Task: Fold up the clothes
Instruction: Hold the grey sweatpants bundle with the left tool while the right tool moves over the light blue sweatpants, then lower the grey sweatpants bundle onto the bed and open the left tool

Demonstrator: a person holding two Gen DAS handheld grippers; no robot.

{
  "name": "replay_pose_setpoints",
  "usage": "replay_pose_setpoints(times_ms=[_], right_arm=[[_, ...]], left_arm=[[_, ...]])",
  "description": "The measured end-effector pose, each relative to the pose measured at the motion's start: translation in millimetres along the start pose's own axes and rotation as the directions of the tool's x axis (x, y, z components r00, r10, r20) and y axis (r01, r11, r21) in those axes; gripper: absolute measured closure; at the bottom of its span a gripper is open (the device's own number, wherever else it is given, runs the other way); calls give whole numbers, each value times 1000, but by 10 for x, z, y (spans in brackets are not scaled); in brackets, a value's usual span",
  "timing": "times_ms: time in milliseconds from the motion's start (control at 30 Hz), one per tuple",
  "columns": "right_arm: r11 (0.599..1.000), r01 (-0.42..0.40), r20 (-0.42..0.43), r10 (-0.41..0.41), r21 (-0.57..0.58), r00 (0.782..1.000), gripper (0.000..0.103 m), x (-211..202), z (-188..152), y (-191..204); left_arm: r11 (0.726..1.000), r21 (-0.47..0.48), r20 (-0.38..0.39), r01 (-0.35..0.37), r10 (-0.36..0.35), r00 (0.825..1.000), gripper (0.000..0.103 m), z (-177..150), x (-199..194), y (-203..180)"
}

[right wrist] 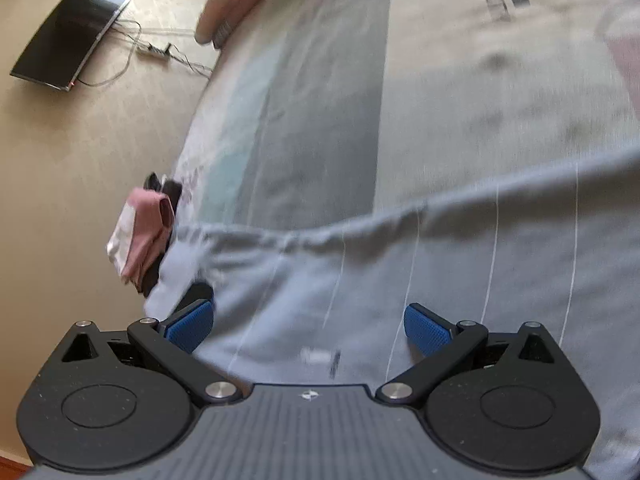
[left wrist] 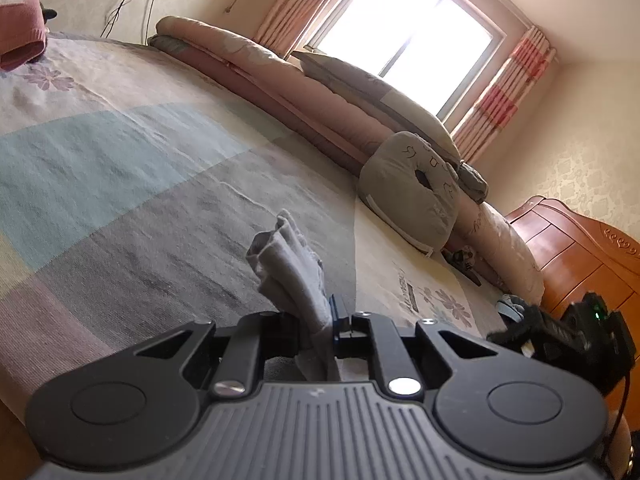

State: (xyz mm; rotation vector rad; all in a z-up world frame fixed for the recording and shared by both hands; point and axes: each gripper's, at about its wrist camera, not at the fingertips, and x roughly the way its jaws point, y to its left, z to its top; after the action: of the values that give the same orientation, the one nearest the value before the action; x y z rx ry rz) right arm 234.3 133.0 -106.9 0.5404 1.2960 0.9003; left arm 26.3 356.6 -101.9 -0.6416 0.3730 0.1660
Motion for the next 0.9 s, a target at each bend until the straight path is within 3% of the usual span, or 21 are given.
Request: replay_pose_setpoints(times_ms=[500, 600, 733, 900], right_arm=[[997, -58, -109, 62, 42, 992, 0, -88, -469, -54], [995, -80, -62, 84, 54, 995, 0, -271, -443, -84], [994, -102, 73, 100, 33, 992, 0, -734, -345, -151], [991, -102, 219, 81, 87, 972, 0, -1349, -312, -478]], left_arm=[[1000, 27, -10, 7, -7, 1000, 91, 38, 35, -140], [999, 39, -7, 17, -16, 1000, 91, 39, 13, -222], [997, 64, -12, 40, -40, 999, 91, 23, -8, -379], [992, 95, -25, 82, -80, 997, 91, -28, -19, -621]])
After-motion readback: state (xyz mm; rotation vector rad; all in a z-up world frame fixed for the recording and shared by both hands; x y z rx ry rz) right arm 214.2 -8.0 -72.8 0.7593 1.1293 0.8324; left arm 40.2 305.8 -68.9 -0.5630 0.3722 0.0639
